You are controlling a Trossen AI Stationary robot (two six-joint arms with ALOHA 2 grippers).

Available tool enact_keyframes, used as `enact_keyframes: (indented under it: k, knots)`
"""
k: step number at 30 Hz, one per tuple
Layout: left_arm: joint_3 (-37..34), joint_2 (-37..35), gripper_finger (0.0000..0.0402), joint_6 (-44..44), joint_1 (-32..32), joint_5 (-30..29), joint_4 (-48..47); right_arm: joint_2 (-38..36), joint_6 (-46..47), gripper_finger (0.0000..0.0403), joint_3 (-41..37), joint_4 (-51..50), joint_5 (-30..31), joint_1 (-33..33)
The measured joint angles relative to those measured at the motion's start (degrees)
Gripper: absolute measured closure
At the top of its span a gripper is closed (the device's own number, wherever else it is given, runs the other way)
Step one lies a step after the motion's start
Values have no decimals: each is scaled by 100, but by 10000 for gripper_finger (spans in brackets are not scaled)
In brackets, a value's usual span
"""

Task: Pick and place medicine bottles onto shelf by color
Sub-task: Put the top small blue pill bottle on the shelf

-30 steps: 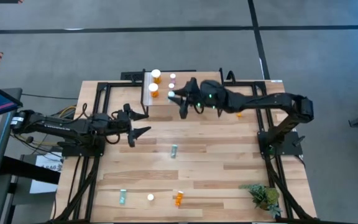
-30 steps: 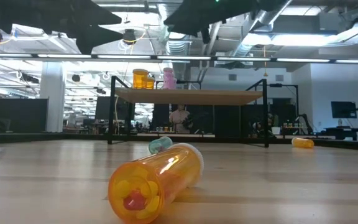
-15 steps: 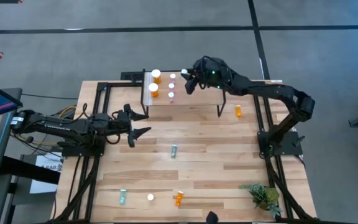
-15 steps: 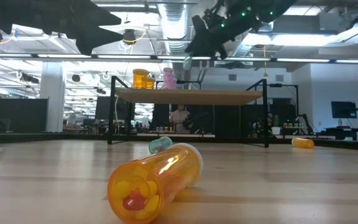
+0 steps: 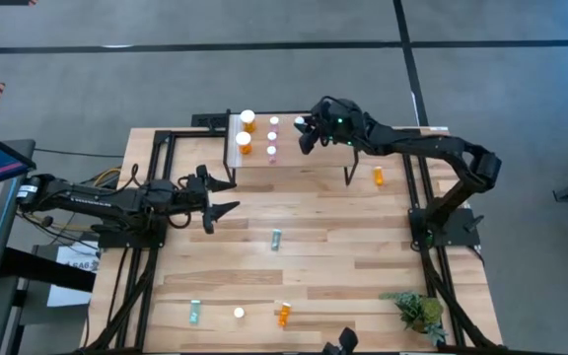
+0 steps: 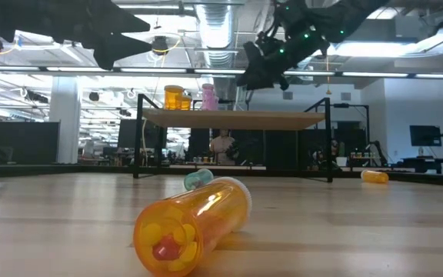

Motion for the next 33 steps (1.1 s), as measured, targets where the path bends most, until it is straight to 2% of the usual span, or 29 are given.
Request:
enact_keyframes:
  k: [8, 13, 20, 28, 33]
  knots:
    - [0, 0, 149, 4, -1, -3, 68, 18, 10, 255, -116, 298, 40, -141]
    - [2, 0, 149, 2, -2, -3, 150, 26, -51, 255, -116, 227, 280, -194]
    - [2, 0, 149, 2, -1, -2, 136, 26, -62, 255, -116, 147, 321, -289]
    - [2, 0, 149, 2, -2, -2, 140, 26, -843, 255, -116, 78, 132, -134]
    - [2, 0, 149, 3, -2, -4, 145, 26, -381, 255, -116, 144, 473, -103]
